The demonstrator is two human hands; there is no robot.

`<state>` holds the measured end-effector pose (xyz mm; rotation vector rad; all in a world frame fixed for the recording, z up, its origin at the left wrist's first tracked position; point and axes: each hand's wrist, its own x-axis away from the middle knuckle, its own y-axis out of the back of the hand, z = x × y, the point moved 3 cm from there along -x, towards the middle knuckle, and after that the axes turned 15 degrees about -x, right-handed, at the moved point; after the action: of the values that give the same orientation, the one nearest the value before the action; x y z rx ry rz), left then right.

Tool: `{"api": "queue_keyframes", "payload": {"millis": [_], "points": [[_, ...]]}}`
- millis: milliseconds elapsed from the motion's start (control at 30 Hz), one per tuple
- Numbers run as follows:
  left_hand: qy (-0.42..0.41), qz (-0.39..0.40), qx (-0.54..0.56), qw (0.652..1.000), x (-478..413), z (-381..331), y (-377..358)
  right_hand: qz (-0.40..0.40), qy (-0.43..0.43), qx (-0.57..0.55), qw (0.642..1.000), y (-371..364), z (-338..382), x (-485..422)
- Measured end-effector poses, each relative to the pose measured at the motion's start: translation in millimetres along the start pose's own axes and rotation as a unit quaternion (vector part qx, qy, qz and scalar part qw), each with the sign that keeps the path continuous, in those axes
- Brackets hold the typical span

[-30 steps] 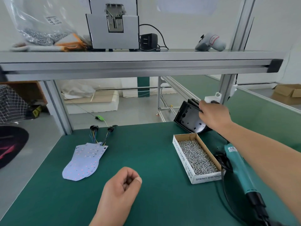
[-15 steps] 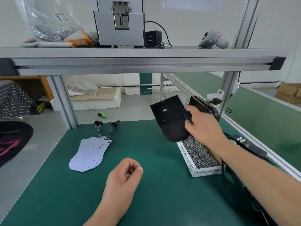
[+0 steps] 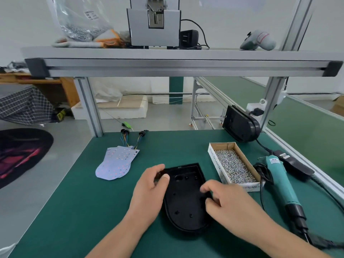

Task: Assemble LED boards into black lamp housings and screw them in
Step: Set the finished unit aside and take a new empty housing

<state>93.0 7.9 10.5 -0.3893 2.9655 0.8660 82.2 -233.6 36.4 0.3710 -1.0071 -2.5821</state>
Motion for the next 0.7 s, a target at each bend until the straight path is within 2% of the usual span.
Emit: {"api": "queue_keyframes", "payload": {"millis": [233,467,567,700], "points": [[-0.001,-0.002,-0.029,1.000,-1,5,-1,0.090,-0.004,-0.028,0.996,0,15,7],[0.003,-0.027,0.033,0.999,0,1,0,-0.026,0.027,-0.078,0.996,28,30,-76],[0.023,-0.038,0.068,0.997,0,-1,3,-0.014,0.040,-0.071,0.997,13,42,-133],[0.040,-0.057,0.092,0.993,0,1,5,0.043,0.057,-0.029,0.997,-30,56,-204]]}}
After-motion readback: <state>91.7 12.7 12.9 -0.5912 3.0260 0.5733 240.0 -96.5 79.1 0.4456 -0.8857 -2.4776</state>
